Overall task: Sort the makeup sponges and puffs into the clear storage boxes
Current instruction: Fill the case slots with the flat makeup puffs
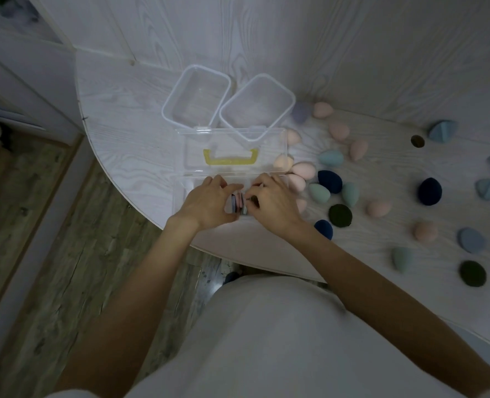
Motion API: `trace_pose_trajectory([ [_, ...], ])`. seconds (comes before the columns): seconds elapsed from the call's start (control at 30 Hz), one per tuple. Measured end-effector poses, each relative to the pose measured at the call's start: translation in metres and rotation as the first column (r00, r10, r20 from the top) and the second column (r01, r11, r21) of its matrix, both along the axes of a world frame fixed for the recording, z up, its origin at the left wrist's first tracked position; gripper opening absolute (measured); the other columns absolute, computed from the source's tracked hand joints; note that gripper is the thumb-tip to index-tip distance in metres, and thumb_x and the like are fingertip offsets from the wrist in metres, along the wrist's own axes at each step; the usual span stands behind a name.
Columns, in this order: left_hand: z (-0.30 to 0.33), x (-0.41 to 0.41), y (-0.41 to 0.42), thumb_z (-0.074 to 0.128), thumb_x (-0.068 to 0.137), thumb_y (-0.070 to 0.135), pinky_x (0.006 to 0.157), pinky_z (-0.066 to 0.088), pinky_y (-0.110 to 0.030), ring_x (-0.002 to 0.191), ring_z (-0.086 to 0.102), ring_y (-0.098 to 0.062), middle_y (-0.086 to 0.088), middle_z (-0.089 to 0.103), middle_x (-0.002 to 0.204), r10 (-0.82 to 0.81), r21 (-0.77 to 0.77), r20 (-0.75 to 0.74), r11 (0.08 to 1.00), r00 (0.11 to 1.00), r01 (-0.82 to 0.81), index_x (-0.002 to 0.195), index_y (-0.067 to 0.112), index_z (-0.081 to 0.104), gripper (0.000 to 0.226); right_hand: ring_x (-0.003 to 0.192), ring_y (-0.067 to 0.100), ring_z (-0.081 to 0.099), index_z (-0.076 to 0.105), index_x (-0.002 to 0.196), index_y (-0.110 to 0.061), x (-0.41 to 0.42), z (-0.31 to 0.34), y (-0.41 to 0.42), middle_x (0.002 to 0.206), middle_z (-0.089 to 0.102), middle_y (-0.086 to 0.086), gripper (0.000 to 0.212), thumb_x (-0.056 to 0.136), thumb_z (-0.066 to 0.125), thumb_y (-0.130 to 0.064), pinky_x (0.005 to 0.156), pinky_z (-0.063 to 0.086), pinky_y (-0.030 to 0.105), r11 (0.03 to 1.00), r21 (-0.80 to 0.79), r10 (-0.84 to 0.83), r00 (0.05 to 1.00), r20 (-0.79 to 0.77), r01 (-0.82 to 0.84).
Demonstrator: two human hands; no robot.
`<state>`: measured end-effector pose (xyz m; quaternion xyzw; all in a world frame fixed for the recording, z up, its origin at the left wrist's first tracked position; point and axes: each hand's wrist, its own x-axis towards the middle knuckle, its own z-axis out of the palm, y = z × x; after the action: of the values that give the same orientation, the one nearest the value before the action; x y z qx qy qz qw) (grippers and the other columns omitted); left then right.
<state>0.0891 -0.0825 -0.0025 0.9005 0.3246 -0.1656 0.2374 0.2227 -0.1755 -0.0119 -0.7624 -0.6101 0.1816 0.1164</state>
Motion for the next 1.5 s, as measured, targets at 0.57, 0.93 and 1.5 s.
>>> trace_pose_trajectory([
  [0.57,0.030,0.203,-0.142,0.052,0.085,0.029,0.068,0.046,-0.020,0.079,0.058,-0.013,0.003,0.065,0.092,-0.343,0.143,0.668,0.930,0.660,0.340,0.107,0.019,0.064,0.027,0.083,0.010,0.056,0.048,0.133,-0.018,0.130,0.030,-0.257,0.096,0.064,-0.001,0.042,0.091,0.057,-0.018,0.075,0.042,0.020,0.681,0.191,-0.671,0.707,-0.222,0.707],
  [0.93,-0.018,0.339,-0.295,0.056,0.089,0.026,0.084,0.033,-0.018,0.103,0.051,-0.012,0.004,0.056,0.117,-0.439,-0.071,0.411,0.859,0.799,0.508,0.123,0.023,0.052,0.034,0.121,0.038,0.034,0.042,0.137,-0.026,0.217,-0.014,-0.455,0.141,0.032,0.014,0.055,0.086,0.061,-0.033,0.094,0.041,0.048,0.266,-0.182,-0.930,0.301,0.209,0.947],
  [1.5,-0.069,0.390,-0.328,0.070,0.075,0.043,0.116,0.010,-0.048,0.143,0.007,-0.026,-0.002,0.016,0.155,-0.690,0.062,0.169,0.720,0.704,0.691,0.125,0.031,0.053,0.055,0.126,0.029,0.037,0.050,0.127,-0.011,0.390,-0.057,-0.420,0.145,0.031,0.012,0.038,0.089,0.055,-0.007,0.102,0.036,0.038,0.425,0.013,-0.900,0.424,-0.099,0.905],
])
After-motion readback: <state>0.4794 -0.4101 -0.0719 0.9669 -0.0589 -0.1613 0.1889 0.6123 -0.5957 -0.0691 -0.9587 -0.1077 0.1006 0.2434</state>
